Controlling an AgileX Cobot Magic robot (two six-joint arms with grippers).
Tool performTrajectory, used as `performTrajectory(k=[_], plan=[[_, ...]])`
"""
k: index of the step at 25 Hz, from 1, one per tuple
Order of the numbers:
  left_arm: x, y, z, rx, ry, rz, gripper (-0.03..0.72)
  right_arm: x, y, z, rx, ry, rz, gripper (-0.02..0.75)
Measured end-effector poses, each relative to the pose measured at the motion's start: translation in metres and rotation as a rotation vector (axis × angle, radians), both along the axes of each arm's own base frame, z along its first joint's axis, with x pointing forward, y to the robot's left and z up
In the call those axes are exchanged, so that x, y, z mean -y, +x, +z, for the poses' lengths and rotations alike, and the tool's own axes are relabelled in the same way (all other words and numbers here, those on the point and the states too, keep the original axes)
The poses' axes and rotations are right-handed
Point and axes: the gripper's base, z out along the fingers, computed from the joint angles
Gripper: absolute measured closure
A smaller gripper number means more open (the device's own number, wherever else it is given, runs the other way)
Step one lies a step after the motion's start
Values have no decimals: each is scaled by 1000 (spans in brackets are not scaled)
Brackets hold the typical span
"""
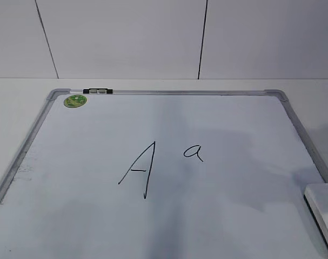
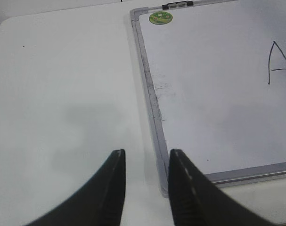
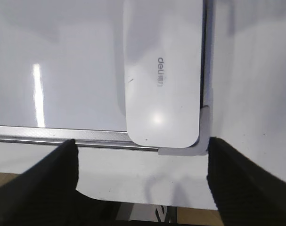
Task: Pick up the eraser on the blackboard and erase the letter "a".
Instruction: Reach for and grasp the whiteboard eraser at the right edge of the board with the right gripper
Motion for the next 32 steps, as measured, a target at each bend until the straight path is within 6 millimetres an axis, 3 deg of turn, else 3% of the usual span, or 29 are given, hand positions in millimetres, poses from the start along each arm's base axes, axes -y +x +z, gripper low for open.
performTrajectory(k=[11,17,32], plan=[[0,0,0,0,0,0,454,-1,21,-23,-109,8,-23,70],[0,0,0,0,0,0,452,-12,29,-33,-127,-26,-5,72],[0,0,0,0,0,0,454,-16,41,-45,-144,-170,-53,86]])
